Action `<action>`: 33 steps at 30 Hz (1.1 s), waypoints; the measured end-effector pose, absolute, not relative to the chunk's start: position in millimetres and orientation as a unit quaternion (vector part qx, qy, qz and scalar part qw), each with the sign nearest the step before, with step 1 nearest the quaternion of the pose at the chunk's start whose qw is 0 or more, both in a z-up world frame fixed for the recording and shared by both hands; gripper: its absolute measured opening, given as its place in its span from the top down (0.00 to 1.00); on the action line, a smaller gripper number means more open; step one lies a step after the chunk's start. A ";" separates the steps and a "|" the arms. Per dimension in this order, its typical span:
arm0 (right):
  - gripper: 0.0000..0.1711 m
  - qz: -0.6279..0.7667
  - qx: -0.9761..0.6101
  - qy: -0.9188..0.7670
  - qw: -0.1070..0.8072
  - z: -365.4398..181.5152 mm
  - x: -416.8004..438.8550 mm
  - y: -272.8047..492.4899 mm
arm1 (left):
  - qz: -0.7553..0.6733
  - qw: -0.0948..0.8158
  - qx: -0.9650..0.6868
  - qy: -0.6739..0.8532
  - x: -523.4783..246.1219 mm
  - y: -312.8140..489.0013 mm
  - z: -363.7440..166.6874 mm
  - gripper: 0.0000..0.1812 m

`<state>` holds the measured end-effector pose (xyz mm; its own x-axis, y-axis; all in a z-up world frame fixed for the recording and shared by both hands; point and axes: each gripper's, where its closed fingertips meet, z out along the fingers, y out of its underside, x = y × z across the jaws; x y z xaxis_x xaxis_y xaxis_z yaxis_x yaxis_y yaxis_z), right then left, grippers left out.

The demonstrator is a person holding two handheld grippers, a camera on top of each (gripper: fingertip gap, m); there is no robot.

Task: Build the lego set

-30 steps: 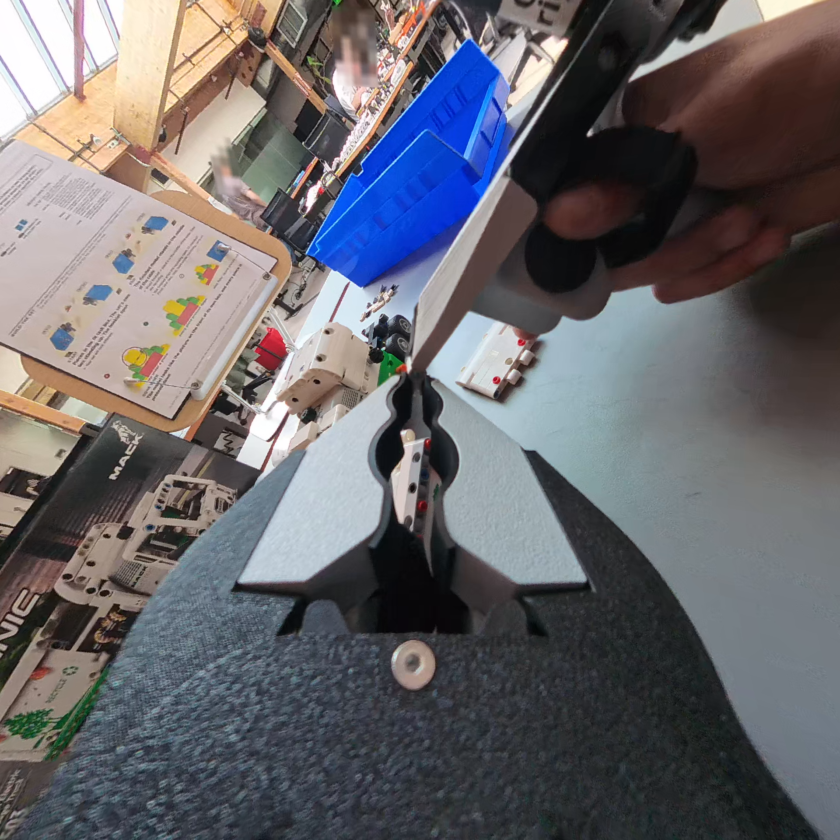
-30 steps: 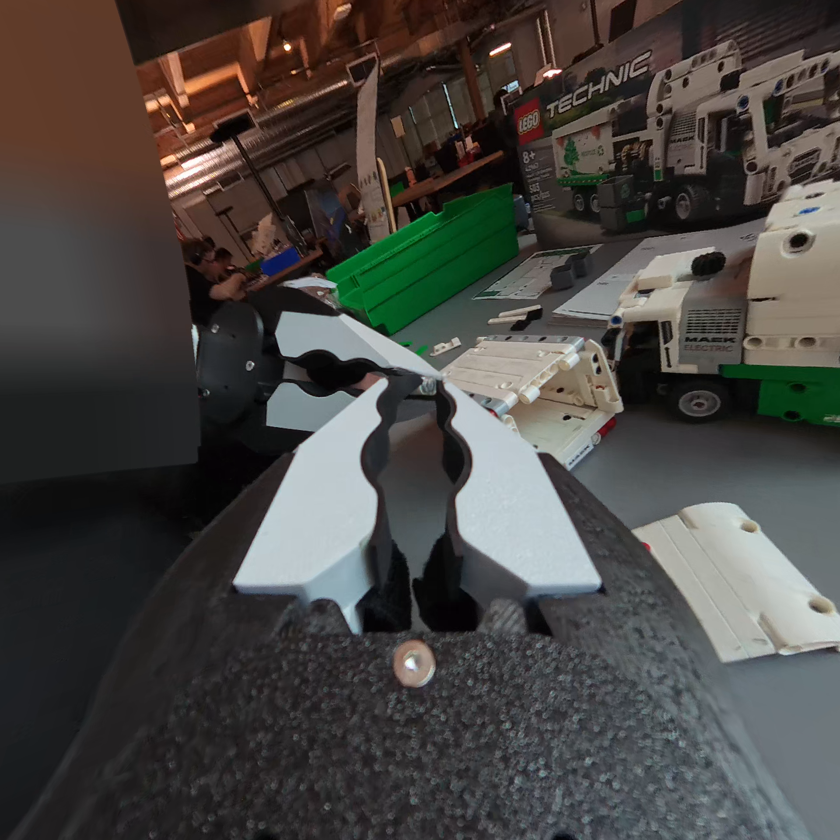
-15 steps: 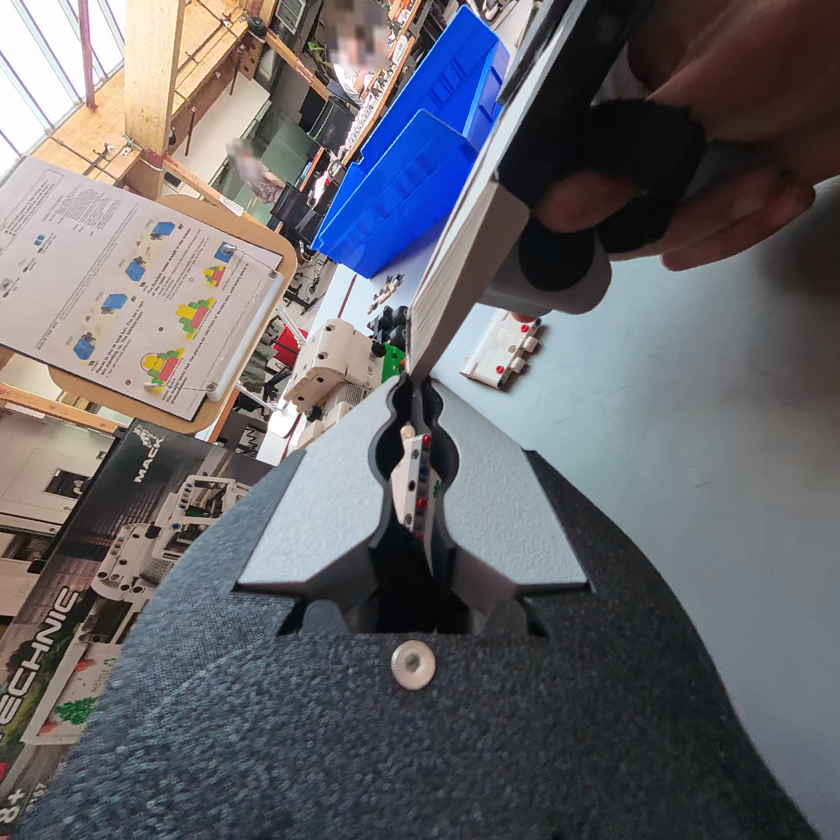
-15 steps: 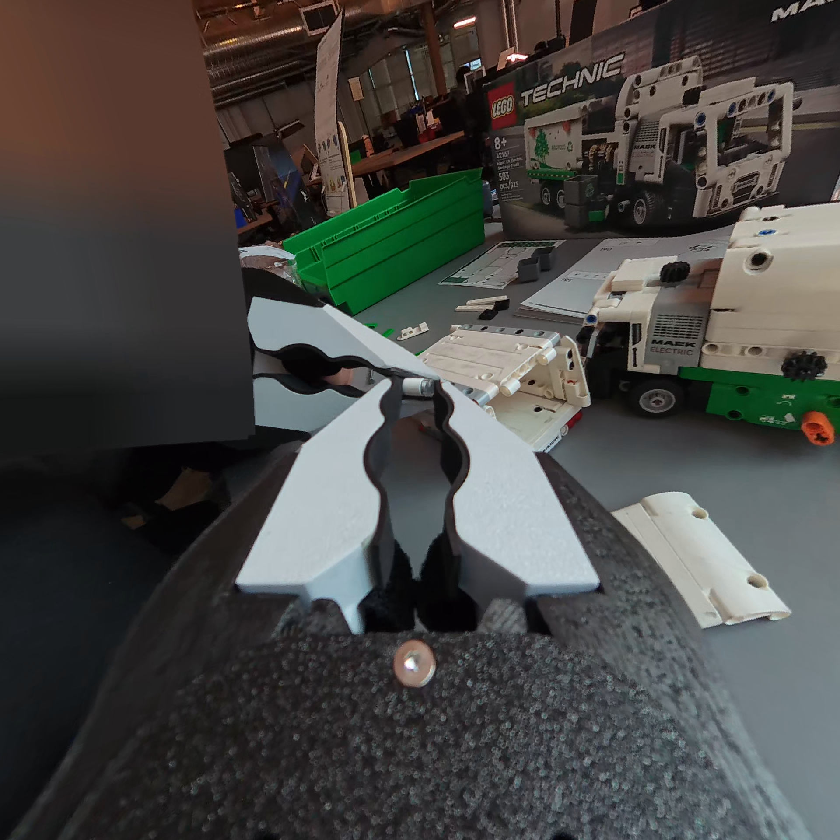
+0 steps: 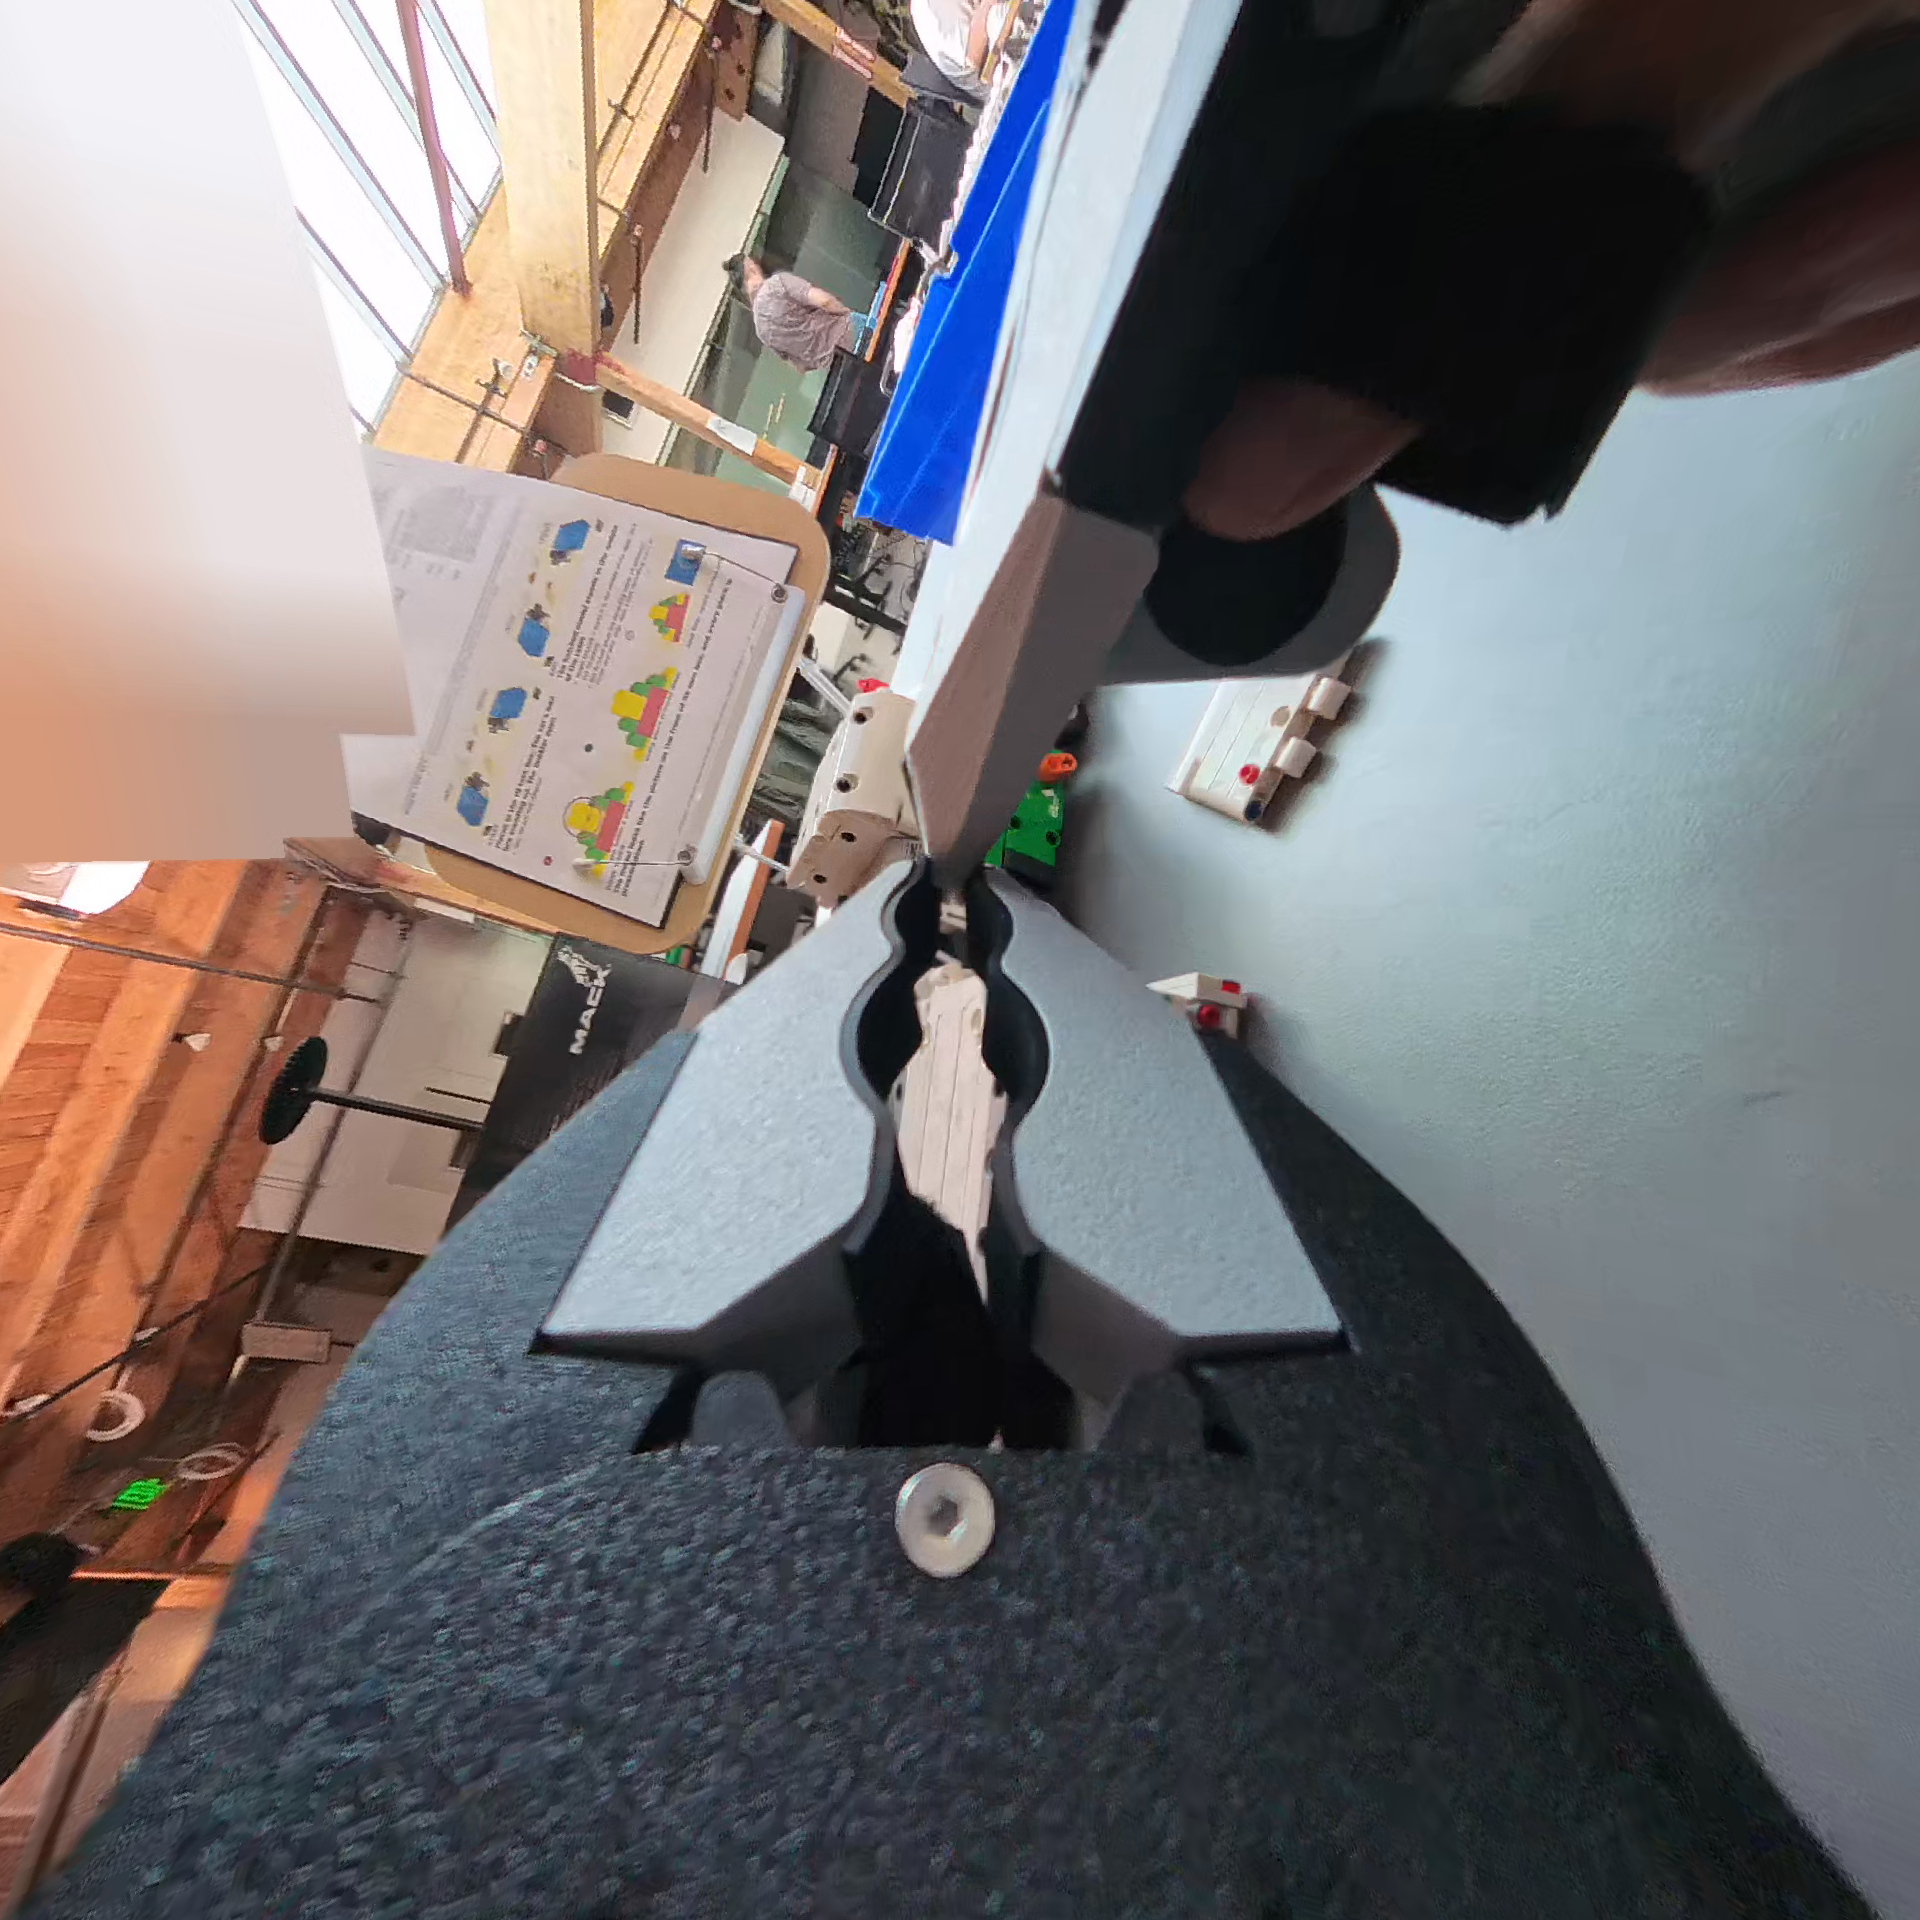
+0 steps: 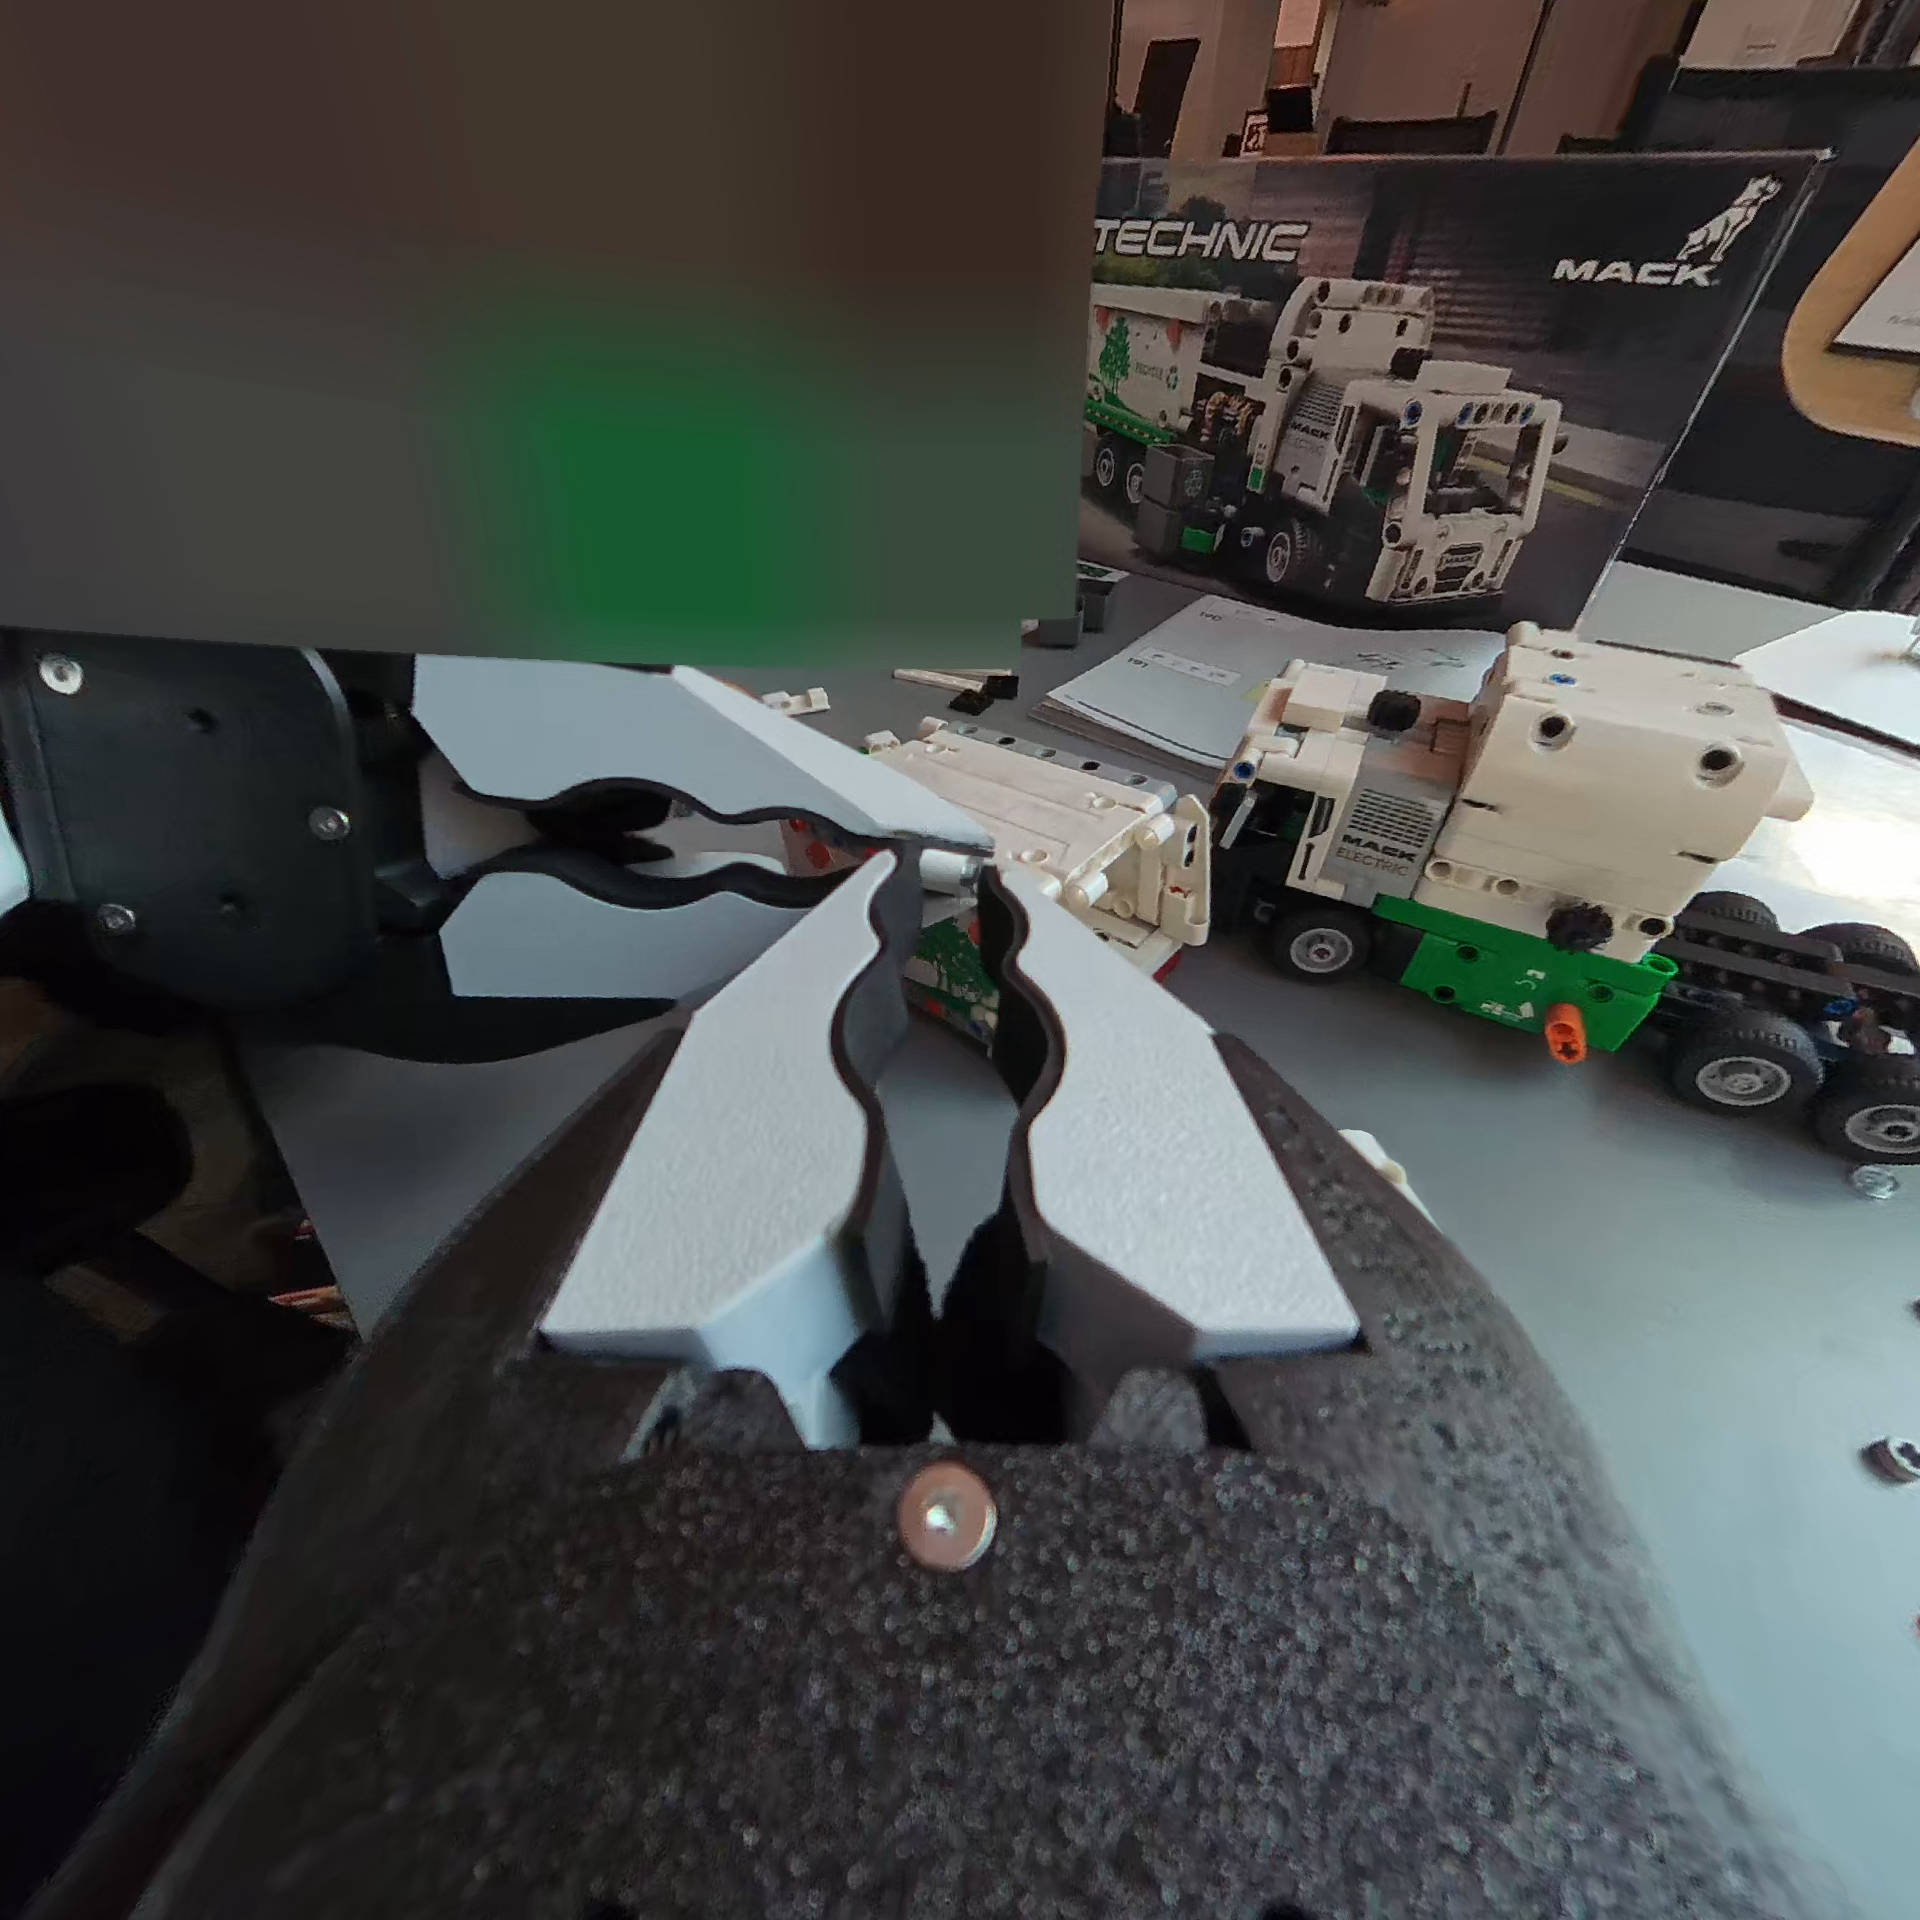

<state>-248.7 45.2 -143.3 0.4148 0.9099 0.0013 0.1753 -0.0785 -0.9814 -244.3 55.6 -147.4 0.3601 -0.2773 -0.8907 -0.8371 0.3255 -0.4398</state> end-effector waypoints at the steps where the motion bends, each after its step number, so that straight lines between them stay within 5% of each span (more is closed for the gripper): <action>1: 0.94 0.336 -0.648 -0.422 0.538 -144.5 -248.2 45.8 | 0.232 0.625 -0.532 0.522 -244.1 56.1 -148.2 0.99; 19: 0.94 0.312 -0.656 -0.439 0.528 -143.8 -246.9 46.1 | 0.290 0.623 -0.498 0.530 -244.0 57.2 -145.7 0.99; 27: 0.90 0.484 -0.627 -0.375 0.481 -97.6 -210.3 67.6 | 0.054 0.704 -0.577 0.410 -286.4 68.1 -95.1 0.99; 33: 0.95 0.433 -0.646 -0.348 0.523 -108.0 -158.5 128.9 | -0.237 0.704 -0.610 0.275 -345.1 81.3 -62.9 0.99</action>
